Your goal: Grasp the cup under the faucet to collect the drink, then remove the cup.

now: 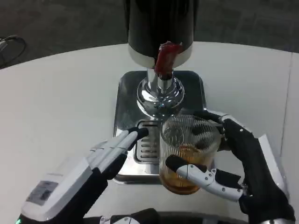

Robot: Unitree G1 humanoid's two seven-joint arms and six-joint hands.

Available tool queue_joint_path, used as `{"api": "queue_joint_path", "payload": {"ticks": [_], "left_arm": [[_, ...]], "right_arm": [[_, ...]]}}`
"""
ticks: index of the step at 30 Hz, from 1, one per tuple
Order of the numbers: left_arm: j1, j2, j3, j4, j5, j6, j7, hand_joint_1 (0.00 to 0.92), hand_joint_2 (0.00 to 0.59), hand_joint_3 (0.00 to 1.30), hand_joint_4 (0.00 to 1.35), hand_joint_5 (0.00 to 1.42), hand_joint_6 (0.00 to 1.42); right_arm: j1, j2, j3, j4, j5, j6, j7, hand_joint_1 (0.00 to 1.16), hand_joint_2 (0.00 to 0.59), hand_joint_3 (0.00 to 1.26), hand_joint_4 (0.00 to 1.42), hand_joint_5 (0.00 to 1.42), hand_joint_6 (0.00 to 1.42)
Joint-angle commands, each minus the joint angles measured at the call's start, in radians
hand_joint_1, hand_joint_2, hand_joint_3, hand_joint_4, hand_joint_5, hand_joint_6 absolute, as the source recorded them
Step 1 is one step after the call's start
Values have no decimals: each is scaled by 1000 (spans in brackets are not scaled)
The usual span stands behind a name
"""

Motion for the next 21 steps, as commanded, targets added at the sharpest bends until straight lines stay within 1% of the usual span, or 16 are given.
{"api": "queue_joint_path", "payload": {"ticks": [1, 5, 10, 15, 21], "left_arm": [[17, -4, -22, -23, 33, 28, 18, 0, 105, 37, 0, 51, 93], [17, -3, -36, -25, 40, 47, 20, 0, 105, 37, 0, 45, 93], [18, 3, -44, -20, 43, 56, 26, 0, 105, 37, 0, 41, 93], [18, 2, -46, -16, 60, 67, 37, 0, 104, 37, 0, 39, 91], [3, 1, -59, -13, 80, 92, 51, 0, 108, 27, 0, 34, 80]], "right_arm": [[11, -3, 9, -41, 11, -40, -2, 947, 186, 745, 799, 850, 516], [10, -15, 14, -27, -4, -54, -8, 947, 186, 746, 799, 850, 517], [8, -18, 11, -32, -1, -52, -7, 951, 187, 746, 802, 850, 517], [3, -41, 12, -35, -11, -82, -5, 958, 188, 755, 815, 861, 517], [8, -53, 4, -38, -4, -87, -4, 960, 189, 767, 817, 861, 517]]}}
